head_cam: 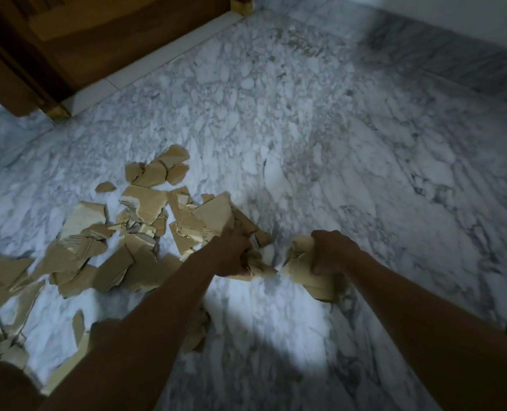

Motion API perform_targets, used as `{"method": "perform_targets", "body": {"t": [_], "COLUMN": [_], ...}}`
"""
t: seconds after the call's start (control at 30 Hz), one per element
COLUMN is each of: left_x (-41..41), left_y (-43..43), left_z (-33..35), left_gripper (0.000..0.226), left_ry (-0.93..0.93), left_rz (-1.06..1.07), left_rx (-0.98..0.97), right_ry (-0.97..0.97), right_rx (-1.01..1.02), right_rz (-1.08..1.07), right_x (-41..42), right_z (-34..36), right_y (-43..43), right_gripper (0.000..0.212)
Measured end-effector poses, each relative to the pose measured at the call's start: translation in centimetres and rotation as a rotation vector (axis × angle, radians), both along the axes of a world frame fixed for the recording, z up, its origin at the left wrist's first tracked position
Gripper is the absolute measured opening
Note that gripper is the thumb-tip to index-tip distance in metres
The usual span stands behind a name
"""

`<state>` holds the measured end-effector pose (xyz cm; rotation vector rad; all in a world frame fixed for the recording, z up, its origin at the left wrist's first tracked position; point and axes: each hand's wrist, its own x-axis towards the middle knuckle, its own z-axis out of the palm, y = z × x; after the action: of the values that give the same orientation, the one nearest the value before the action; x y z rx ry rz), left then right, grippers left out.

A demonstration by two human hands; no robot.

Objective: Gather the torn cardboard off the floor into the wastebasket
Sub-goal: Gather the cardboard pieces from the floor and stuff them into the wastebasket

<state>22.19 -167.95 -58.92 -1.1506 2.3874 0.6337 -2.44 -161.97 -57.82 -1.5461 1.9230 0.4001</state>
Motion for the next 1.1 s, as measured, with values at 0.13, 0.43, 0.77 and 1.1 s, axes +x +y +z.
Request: {"method": "perform_targets", "body": {"t": [0.13, 0.43, 0.77, 1.1], "left_x": [-1.4, 0.6, 7.4, 9.1], "left_y": [2.0, 1.8, 2.9, -1.8], "left_z": [-1.7, 0.3, 1.2, 4.9], "left_gripper": [0.057, 0.035, 0.041, 0.022], "left_ry": [-0.001, 0.342, 0.421, 0.402], "left_rz": [-0.013, 0.336, 0.530, 0.585], "left_rx": [-0.082, 0.254, 0.508, 0.475], "right_ry": [-0.015, -0.250, -0.288, -0.170], "right_rx": [-0.039, -0.044, -0.203, -0.048], "right_rz": [-0.125, -0.283, -0.313, -0.260], "right_x": [-0.5, -0.6, 7.8, 5.8], "right_z": [-1.4, -0.6, -2.5, -1.6], "right_y": [0.8, -2.0, -3.5, -3.8], "right_gripper": [0.078, 0.059, 0.048, 0.063]}}
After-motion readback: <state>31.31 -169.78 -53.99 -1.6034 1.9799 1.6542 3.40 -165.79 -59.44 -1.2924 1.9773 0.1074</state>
